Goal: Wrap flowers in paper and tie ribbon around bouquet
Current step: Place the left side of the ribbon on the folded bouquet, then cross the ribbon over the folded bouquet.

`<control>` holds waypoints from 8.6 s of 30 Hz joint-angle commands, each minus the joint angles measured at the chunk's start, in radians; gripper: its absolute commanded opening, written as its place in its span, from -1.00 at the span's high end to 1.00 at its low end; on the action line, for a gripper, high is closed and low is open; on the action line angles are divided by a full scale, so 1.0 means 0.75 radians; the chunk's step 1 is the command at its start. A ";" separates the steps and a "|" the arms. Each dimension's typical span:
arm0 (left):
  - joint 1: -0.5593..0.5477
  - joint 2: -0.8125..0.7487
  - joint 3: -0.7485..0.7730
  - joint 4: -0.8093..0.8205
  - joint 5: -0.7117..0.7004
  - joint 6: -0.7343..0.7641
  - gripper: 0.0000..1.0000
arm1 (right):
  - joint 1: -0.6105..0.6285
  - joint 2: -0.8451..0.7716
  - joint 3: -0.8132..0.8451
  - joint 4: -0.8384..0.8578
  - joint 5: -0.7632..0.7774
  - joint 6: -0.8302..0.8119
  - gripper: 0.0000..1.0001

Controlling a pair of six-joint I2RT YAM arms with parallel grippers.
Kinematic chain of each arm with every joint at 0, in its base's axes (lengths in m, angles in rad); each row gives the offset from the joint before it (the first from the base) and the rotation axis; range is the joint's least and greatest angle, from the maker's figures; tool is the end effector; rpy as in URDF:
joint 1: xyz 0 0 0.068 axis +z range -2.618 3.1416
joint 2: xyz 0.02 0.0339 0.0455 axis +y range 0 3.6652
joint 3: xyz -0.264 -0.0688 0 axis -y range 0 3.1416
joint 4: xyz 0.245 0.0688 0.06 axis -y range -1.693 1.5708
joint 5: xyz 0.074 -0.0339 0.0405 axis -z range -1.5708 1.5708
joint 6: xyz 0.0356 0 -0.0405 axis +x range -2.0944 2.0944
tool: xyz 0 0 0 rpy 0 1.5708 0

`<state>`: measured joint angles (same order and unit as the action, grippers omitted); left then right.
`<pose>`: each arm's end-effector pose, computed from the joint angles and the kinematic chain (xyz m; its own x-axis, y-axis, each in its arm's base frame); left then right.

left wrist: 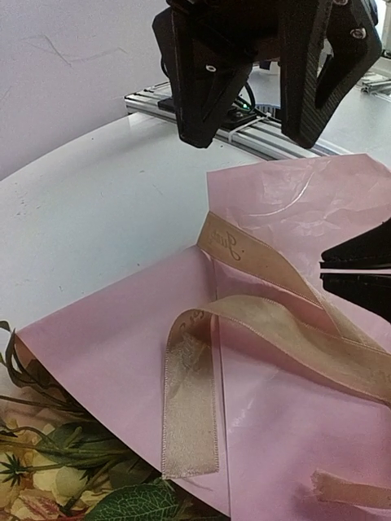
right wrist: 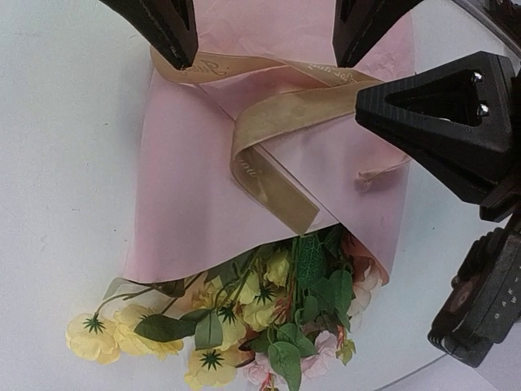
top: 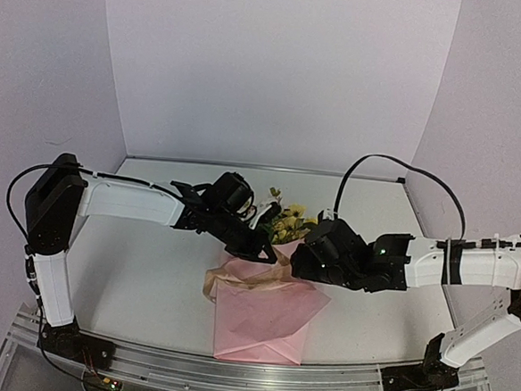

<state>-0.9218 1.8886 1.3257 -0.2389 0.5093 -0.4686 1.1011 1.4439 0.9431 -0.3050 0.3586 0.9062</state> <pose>0.2369 -0.3409 0.2088 -0.7942 0.3945 -0.4622 0.6073 0.4884 -0.6267 0.1490 0.2660 0.2329 -0.7720 0.1075 -0.6264 -0.1901 0.9014 0.3890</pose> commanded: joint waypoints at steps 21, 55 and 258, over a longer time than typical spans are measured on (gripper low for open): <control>0.050 0.019 0.126 -0.149 -0.124 0.009 0.49 | 0.007 0.223 0.098 -0.002 -0.272 -0.278 0.02; 0.094 0.124 0.198 -0.124 -0.030 -0.065 0.47 | 0.009 0.197 0.026 -0.043 -0.070 0.464 0.05; 0.014 -0.624 -0.539 0.112 -0.046 -0.184 0.88 | -0.069 0.560 0.463 0.153 -0.491 -0.621 0.78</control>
<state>-0.8739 1.3968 0.8886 -0.1903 0.3354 -0.6446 1.0435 1.8938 1.2846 -0.1959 -0.0456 0.4492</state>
